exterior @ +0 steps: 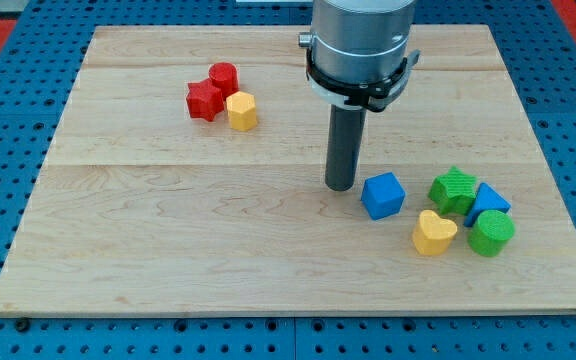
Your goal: Move your arm towards to the red star
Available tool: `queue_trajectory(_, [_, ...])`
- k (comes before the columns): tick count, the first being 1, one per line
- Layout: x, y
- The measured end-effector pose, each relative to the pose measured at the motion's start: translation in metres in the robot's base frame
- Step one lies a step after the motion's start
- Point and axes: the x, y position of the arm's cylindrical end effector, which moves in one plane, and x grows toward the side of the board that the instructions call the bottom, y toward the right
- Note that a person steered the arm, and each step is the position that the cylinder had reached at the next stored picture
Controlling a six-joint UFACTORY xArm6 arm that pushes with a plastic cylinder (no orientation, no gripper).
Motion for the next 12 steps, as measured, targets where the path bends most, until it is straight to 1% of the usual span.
queue_trajectory(1, [0.019, 0.027])
queue_trajectory(2, [0.038, 0.038])
queue_trajectory(3, [0.037, 0.024])
queue_trajectory(4, [0.017, -0.031])
queue_trajectory(6, [-0.043, -0.152])
queue_trajectory(7, [-0.064, -0.205])
queue_trajectory(8, [-0.074, -0.247])
queue_trajectory(9, [-0.103, -0.267])
queue_trajectory(10, [-0.143, -0.267])
queue_trajectory(11, [-0.157, -0.259])
queue_trajectory(12, [-0.142, -0.236])
